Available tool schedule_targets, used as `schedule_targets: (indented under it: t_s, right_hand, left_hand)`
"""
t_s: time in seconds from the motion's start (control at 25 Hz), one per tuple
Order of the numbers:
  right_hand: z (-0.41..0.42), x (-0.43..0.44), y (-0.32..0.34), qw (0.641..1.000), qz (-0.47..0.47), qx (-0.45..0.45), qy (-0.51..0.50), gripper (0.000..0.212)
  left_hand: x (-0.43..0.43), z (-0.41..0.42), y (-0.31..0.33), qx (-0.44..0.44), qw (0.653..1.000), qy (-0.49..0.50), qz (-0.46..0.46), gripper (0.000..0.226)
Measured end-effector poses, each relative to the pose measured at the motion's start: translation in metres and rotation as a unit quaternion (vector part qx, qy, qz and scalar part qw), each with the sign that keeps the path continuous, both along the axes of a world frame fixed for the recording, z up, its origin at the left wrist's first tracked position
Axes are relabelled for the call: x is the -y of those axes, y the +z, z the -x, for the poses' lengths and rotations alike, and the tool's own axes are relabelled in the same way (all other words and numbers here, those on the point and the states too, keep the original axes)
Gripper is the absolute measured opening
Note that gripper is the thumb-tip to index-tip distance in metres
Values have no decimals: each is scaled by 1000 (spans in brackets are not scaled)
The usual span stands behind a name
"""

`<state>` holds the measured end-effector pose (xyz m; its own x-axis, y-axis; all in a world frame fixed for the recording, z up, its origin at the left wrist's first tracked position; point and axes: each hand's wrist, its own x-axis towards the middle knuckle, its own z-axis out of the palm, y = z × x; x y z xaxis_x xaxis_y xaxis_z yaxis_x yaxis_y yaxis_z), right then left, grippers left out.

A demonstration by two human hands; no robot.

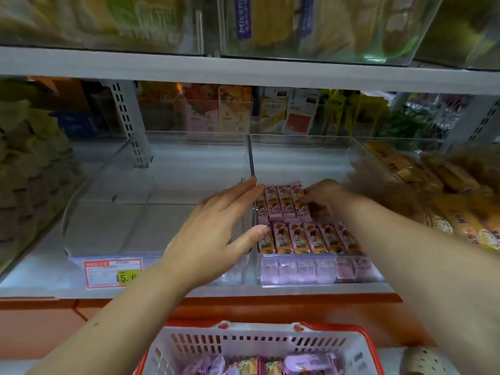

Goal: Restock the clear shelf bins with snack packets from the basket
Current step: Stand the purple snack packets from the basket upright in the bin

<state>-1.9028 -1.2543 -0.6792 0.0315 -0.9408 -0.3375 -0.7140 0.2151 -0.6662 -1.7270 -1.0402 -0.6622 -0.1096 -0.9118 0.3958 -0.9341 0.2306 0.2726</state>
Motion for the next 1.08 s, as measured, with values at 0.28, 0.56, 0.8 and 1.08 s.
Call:
schedule_targets:
  t_s: [0.28,0.56,0.8,1.08]
  right_hand:
    - [6,-18,9,998,17,-44,47,41]
    - [52,-153,44,908,376,173,59,28]
    - [96,-266,-96,956,184,16,229,27]
    - [121,-334,-204,887,-185,-182,381,50]
  left_hand:
    - [-1,2,-1,12,1000,14,-11,68]
    - [-55,32,-10,38,989,36,138,48]
    - [-122,79,-113,63,981,-114,-145,44]
    - [-190,97,-217,135,911,-78,-383,51]
